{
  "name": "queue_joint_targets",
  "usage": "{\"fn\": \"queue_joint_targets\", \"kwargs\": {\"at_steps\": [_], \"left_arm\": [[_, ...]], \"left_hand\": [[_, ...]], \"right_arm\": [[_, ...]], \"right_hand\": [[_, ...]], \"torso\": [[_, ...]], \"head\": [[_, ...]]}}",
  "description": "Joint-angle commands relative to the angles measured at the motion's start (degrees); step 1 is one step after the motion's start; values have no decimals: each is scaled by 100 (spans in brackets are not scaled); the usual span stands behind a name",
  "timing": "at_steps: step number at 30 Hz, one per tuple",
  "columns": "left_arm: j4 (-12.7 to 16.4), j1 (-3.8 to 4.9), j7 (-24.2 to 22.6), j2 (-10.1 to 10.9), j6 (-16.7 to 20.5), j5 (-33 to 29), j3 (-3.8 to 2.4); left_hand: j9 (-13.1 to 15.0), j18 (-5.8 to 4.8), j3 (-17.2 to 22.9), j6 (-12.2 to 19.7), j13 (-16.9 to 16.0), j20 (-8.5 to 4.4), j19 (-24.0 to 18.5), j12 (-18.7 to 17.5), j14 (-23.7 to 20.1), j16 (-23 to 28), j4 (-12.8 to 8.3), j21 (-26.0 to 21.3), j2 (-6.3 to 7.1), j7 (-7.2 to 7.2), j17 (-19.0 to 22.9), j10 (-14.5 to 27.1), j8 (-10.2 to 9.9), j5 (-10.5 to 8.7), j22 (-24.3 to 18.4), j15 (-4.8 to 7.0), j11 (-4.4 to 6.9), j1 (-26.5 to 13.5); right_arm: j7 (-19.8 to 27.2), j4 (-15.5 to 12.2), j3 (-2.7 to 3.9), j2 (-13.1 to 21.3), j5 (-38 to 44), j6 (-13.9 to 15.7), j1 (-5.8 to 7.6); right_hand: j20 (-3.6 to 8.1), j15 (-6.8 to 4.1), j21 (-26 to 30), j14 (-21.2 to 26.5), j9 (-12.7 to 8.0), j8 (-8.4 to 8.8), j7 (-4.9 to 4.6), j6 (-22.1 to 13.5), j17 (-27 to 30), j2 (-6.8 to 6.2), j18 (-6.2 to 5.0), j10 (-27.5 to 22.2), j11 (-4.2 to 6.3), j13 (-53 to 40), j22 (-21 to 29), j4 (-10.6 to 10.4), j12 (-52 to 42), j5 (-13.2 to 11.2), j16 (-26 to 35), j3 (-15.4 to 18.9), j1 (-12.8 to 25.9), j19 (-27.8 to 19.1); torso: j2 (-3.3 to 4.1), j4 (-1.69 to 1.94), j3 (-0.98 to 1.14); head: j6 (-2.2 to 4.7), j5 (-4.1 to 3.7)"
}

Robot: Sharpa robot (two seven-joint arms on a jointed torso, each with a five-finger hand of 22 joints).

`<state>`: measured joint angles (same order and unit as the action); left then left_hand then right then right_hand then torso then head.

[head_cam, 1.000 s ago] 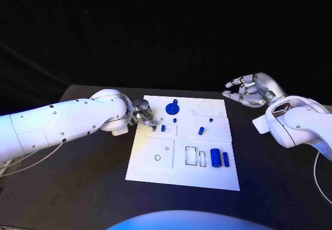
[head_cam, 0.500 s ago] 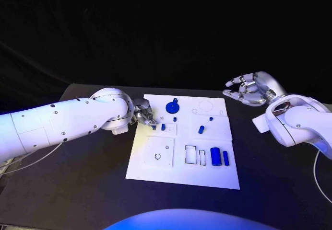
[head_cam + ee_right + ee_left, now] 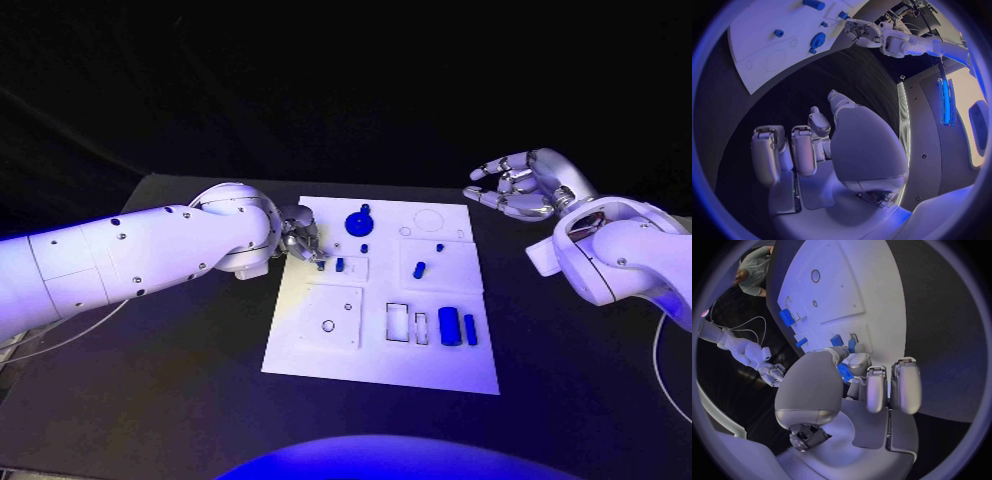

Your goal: Assemble the parts on the task board

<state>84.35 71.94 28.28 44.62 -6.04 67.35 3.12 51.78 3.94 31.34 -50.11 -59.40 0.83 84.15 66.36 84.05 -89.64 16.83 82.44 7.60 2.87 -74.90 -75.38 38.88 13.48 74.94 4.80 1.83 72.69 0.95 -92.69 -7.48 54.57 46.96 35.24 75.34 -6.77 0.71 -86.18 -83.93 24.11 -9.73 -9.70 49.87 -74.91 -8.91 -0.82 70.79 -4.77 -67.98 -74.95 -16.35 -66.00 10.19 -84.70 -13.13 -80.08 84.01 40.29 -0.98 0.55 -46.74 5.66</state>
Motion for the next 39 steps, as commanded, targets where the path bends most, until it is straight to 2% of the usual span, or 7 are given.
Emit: {"fn": "queue_joint_targets", "kwargs": {"at_steps": [1,12,39], "left_arm": [[13,-12,29,-6,-142,126,5],[75,-21,38,33,-287,135,7],[78,-26,55,7,-290,35,7]], "left_hand": [[2,-96,894,-11,-4,-39,43,39,595,-36,-861,34,41,-53,-1510,-34,33,22,98,39,2,2],[2,-97,944,-15,-1,-40,45,40,595,-36,-888,36,75,-54,-1510,-39,34,19,102,40,4,-14],[2,-97,992,-24,2,-40,45,40,595,-36,-903,37,89,-53,-1510,-44,37,20,105,41,4,-30]], "right_arm": [[53,-6,0,-2,20,-73,-3],[54,-5,0,1,17,-76,-4],[57,-12,0,11,17,-68,-5]], "right_hand": [[51,-47,18,-337,-8,-35,19,-33,-476,15,-27,8,19,-1,-1248,-5,-18,17,20,-4,61,373],[51,-47,18,-337,-8,-35,19,-33,-476,15,-27,8,19,-1,-1248,-5,-18,17,20,-4,61,373],[51,-47,18,-337,-8,-35,19,-33,-476,15,-27,8,19,-1,-1248,-5,-18,17,20,-4,61,373]], "torso": [[2,2,-3],[-2,2,-2],[-3,2,3]], "head": [[-11,-5],[-28,-3],[-44,-5]]}}
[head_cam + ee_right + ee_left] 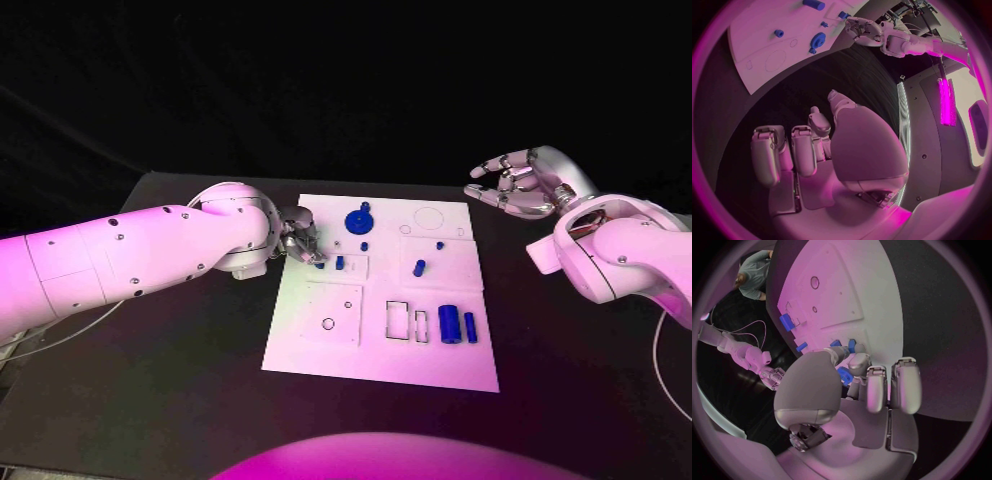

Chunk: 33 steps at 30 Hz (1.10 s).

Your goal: Assemble the parts on the task board

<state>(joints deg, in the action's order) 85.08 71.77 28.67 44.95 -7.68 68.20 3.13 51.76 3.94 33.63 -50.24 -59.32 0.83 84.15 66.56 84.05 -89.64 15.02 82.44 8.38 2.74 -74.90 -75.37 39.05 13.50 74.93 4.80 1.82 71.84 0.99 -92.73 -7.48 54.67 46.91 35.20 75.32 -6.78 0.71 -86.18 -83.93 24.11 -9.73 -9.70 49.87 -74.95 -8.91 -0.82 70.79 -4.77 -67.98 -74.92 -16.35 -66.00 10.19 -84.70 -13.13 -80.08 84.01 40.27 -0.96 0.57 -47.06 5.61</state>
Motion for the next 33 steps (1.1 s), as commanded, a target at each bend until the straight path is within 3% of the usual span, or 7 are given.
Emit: {"fn": "queue_joint_targets", "kwargs": {"at_steps": [1,11,33], "left_arm": [[4,-10,18,-31,-157,-53,5],[-45,-7,57,-86,-470,-79,5],[-208,-4,96,-219,-427,-86,4]], "left_hand": [[3,-97,763,-11,-5,-40,46,20,595,-36,-722,37,12,-40,-1510,-46,20,19,107,41,6,55],[21,-109,871,-158,-124,-51,68,140,595,-36,-712,65,39,-86,-1510,-161,122,-12,167,62,38,-170],[32,-126,831,-273,-104,-76,106,156,595,-36,-618,110,-62,-144,-1510,-224,219,-56,254,106,87,-467]], "right_arm": [[53,-10,0,1,22,-62,-3],[53,-16,0,13,22,-56,-3],[64,-20,0,19,22,-50,-3]], "right_hand": [[51,-47,18,-337,-8,-35,19,-33,-472,15,-27,8,19,-1,-1251,-5,-18,17,20,-4,61,373],[51,-47,18,-337,-8,-35,19,-33,-472,15,-27,8,19,-1,-1251,-5,-18,17,20,-4,61,373],[59,-54,38,-336,-14,-69,24,-37,-455,14,-31,8,24,15,-1240,-3,-20,21,37,-19,82,367]], "torso": [[0,-2,-1],[-5,2,0],[4,-5,-2]], "head": [[-15,-1],[-33,-8],[-35,-29]]}}
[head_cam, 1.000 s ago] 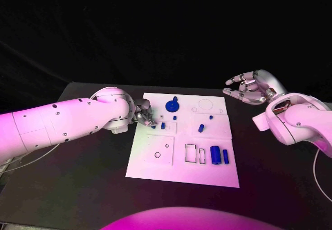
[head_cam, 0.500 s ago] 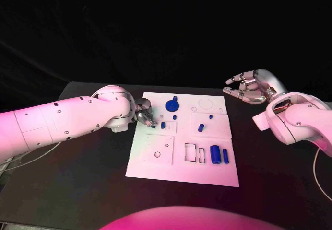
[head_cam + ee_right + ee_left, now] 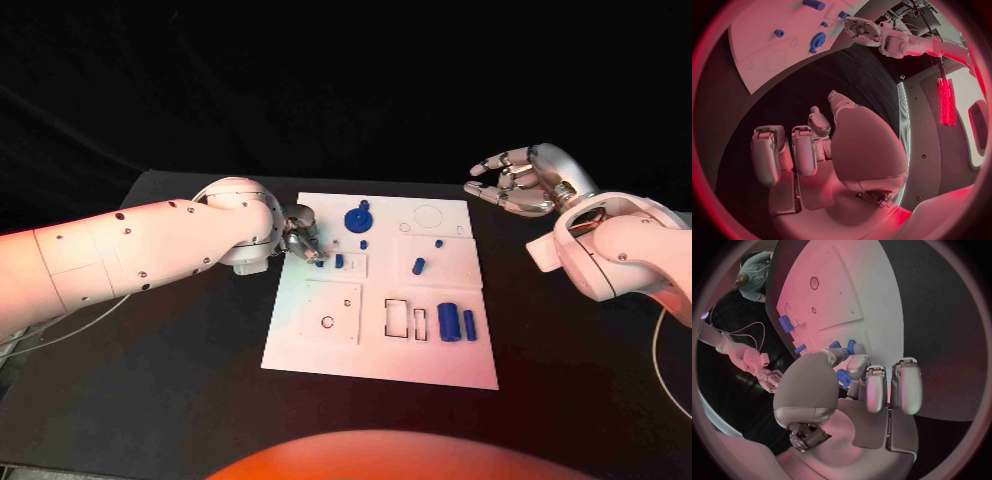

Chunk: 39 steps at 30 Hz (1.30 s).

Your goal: Assemble the parts on the task board

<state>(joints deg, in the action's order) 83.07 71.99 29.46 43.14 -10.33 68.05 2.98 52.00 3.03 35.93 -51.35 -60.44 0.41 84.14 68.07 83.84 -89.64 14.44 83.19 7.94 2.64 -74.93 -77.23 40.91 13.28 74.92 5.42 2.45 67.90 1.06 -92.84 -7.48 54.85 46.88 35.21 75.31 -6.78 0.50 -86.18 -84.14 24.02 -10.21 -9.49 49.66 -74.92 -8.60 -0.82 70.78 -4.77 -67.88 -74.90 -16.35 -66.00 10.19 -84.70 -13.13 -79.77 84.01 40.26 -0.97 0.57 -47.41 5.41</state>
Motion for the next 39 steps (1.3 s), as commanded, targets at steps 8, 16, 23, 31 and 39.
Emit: {"fn": "queue_joint_targets", "kwargs": {"at_steps": [8,16,23,31,39], "left_arm": [[-80,-29,19,-107,-188,-120,22],[-130,-29,22,-119,-200,-133,23],[-166,-29,26,-102,-152,-121,23],[-159,-36,13,-70,70,-139,19],[-131,-39,-7,-4,340,-245,-14]], "left_hand": [[11,-38,462,-199,-1,-40,112,14,616,-36,-498,40,18,-162,-1507,-49,70,-39,267,62,44,-224],[-14,-39,182,-218,15,-52,116,8,616,-36,-333,41,152,-185,-1507,-45,79,-32,278,79,63,-490],[-42,-41,-124,-253,26,-57,119,7,616,-36,-93,43,196,-191,-1507,-41,89,-26,289,84,67,-737],[-76,-37,-536,-269,55,-60,115,-5,616,-36,217,30,207,-183,-1507,-26,90,-14,277,81,60,-987],[-108,-22,-877,-213,203,-58,87,-110,616,-36,237,-14,157,-156,-1507,67,62,6,209,63,36,-1334]], "right_arm": [[57,-8,0,5,25,-51,-3],[56,-9,0,5,25,-45,-3],[59,-8,0,5,24,-40,-3],[69,-2,0,0,21,-29,-5],[90,9,0,-4,-18,-23,-9]], "right_hand": [[60,-33,39,-315,-8,-27,4,-20,-453,-18,-31,1,24,16,-1241,-6,-12,20,41,-20,60,366],[61,-33,42,-315,-8,-29,3,-22,-453,-16,-32,6,24,11,-1239,-8,-19,21,41,-21,65,365],[61,-33,55,-312,-10,-30,3,-27,-443,-16,-35,-3,23,22,-1231,-14,-8,21,48,-19,80,359],[61,-32,68,-309,-14,-33,1,-38,-431,-18,-38,-15,21,37,-1224,-22,4,19,56,-10,112,353],[60,-28,213,-274,-26,-42,-5,-77,-305,12,-75,-107,15,135,-1133,-26,101,44,135,2,227,277]], "torso": [[3,-3,-5],[0,6,-3],[2,-2,-2],[4,-5,-8],[-1,-5,-2]], "head": [[-15,-29],[-22,-42],[-17,-33],[8,-40],[21,-59]]}}
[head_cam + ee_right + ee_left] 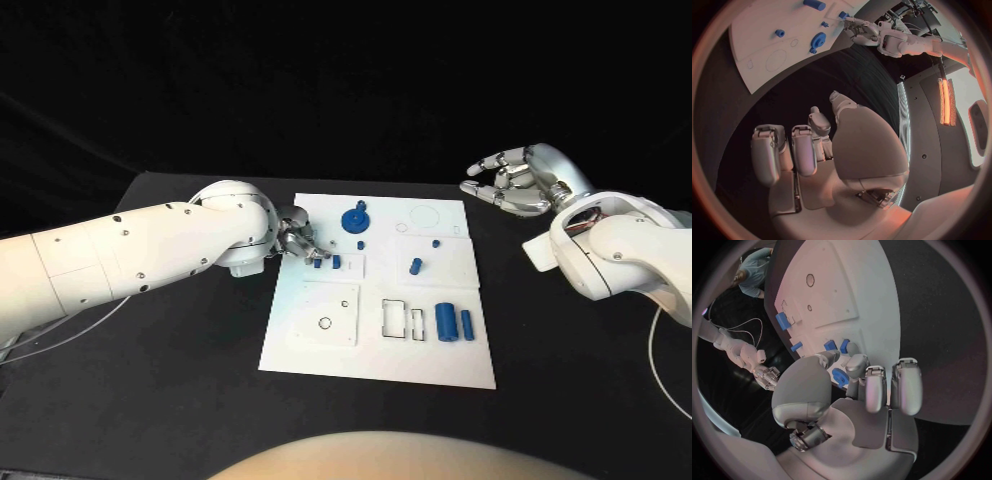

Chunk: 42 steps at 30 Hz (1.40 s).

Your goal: Assemble the parts on the task board

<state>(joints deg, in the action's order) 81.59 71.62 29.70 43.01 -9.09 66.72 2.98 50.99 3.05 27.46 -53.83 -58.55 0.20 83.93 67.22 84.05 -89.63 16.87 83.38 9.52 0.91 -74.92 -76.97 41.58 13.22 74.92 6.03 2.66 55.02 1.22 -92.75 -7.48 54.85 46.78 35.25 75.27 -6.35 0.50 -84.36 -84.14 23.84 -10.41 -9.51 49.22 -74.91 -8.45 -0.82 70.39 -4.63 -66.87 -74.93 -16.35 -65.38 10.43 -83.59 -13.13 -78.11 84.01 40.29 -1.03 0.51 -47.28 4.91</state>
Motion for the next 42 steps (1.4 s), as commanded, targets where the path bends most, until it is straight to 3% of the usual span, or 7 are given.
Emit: {"fn": "queue_joint_targets", "kwargs": {"at_steps": [1,11,15,21,28,34,42], "left_arm": [[20,-2,-32,15,229,-121,-19],[87,2,-277,84,610,-567,-89],[107,10,-1096,131,1333,-1024,-107],[109,14,-2251,101,2121,-1369,-90],[23,9,-3337,-78,2477,-574,-8],[-152,1,-3603,-291,2433,562,63],[-502,-23,-3447,-610,2059,1788,126]], "left_hand": [[-7,-24,-38,37,20,-37,108,-31,595,-37,-6,-32,-2,18,-1508,45,-6,13,210,1,15,-52],[-20,18,-118,131,268,-38,26,-225,593,-32,-10,-148,-14,45,-1501,197,-42,28,12,-17,-9,-80],[-52,207,-329,657,1746,81,-415,-1435,378,334,-10,-795,11,263,-898,1283,-195,38,-965,-186,-209,68],[-588,719,-317,1587,2298,524,-2053,-2141,-1199,2222,-71,-3325,175,824,1568,2561,-774,53,-4060,-671,-749,1167],[-1391,747,257,1597,3179,669,-2018,-3047,-1863,2764,-546,-3596,354,974,2428,2950,-1295,34,-4232,-816,-909,2614],[-2035,752,310,1287,3935,670,-2057,-3777,-1950,2937,-696,-3461,537,933,2917,2754,-1638,2,-4107,-816,-911,2774],[-2459,651,188,1080,4348,693,-1789,-4161,-1542,2338,-798,-2813,655,907,2589,2722,-1895,3,-3392,-829,-936,2739]], "right_arm": [[74,1,0,-4,-11,-27,-5],[90,15,0,-9,-26,10,-11],[96,38,0,-40,-39,34,-24],[112,48,0,-42,-47,72,-35],[163,60,-1,-43,-69,99,-39],[190,68,-1,-60,-75,97,-40],[197,63,-2,-70,-70,97,-41]], "right_hand": [[17,-29,31,-275,-7,-22,-3,-34,-307,-2,-75,-68,1,34,-1131,-26,39,19,24,1,61,276],[17,-29,193,-231,-15,-35,-4,-61,-172,-4,-115,-179,-1,156,-1030,-20,165,24,118,6,107,193],[17,-29,217,-224,-16,-40,-5,-64,-153,-2,-121,-199,-1,178,-1016,-20,187,25,133,6,117,181],[17,-31,335,-218,-15,-63,-2,-58,-135,2,-149,-303,1,286,-943,-10,301,36,154,-6,116,121],[35,-48,858,-92,-1,-212,14,-42,232,-15,-262,-969,19,1124,-626,15,1171,116,449,-157,-29,-125],[41,-54,953,-71,-4,-255,17,-58,296,-38,-277,-1129,24,1433,-570,20,1470,127,517,-222,-75,-153],[43,-54,999,-66,-8,-272,15,-76,317,-55,-284,-1233,23,1629,-543,10,1658,134,543,-248,-75,-165]], "torso": [[-3,1,5],[-1,6,2],[-13,14,14],[-5,26,4],[-1,16,1],[3,-3,1],[11,-2,4]], "head": [[9,-8],[31,-28],[53,-36],[90,-71],[131,-89],[149,-79],[163,-101]]}}
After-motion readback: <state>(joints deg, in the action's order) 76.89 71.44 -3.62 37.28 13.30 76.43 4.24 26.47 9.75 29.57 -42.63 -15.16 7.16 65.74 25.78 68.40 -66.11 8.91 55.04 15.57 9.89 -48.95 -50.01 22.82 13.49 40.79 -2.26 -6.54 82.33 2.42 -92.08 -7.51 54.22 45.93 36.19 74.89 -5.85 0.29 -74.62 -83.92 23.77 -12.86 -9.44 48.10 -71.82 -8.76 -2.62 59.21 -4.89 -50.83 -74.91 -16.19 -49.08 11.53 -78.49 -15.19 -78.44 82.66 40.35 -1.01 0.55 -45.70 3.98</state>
